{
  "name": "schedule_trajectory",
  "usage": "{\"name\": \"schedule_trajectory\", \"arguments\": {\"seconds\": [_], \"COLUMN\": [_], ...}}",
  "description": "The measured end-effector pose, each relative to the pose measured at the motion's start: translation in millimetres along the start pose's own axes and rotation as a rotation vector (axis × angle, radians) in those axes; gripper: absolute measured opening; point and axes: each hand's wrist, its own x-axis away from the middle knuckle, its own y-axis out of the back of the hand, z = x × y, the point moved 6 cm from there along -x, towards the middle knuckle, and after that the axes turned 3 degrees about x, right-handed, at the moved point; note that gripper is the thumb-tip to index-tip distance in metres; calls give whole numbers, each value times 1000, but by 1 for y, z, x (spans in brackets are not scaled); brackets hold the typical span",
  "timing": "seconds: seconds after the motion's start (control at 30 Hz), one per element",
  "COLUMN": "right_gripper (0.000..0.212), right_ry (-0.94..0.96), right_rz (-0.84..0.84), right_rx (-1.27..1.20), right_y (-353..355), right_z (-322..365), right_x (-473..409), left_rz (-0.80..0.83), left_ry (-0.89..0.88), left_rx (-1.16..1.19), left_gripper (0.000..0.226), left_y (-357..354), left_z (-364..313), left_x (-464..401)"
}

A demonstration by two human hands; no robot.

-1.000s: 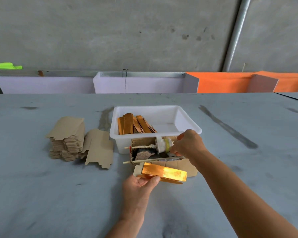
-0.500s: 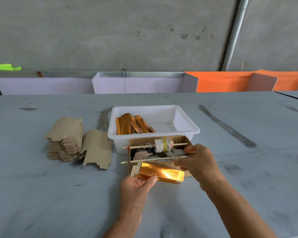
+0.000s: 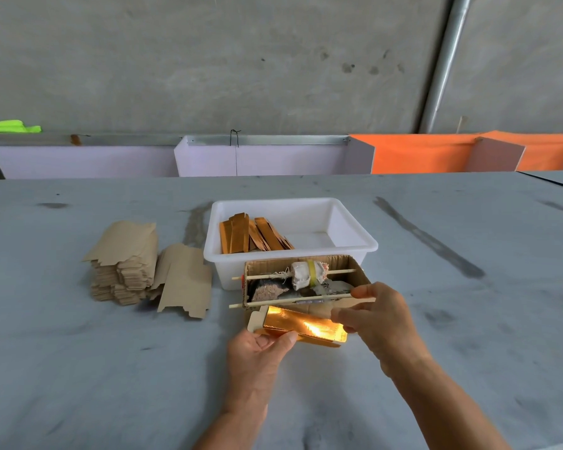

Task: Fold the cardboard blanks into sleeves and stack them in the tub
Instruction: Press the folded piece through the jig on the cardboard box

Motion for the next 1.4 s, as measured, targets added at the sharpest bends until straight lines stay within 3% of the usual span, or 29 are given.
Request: {"name": "schedule_trajectory", "arguments": {"seconds": [1.13,1.4], "right_gripper": [31,24], "right_ry": [52,83], "right_rz": [-106,19], "right_rx": [89,-76], "right_y": [0,-10], "right_z": [-24,-9], "right_x": [-4,25], "left_rz": [-81,-139], "left_ry": [126,121], "left_rx": [146,216], "left_gripper": [11,9], "left_y": [11,6], "left_z": [-2,-6], "left_x": [12,19]}}
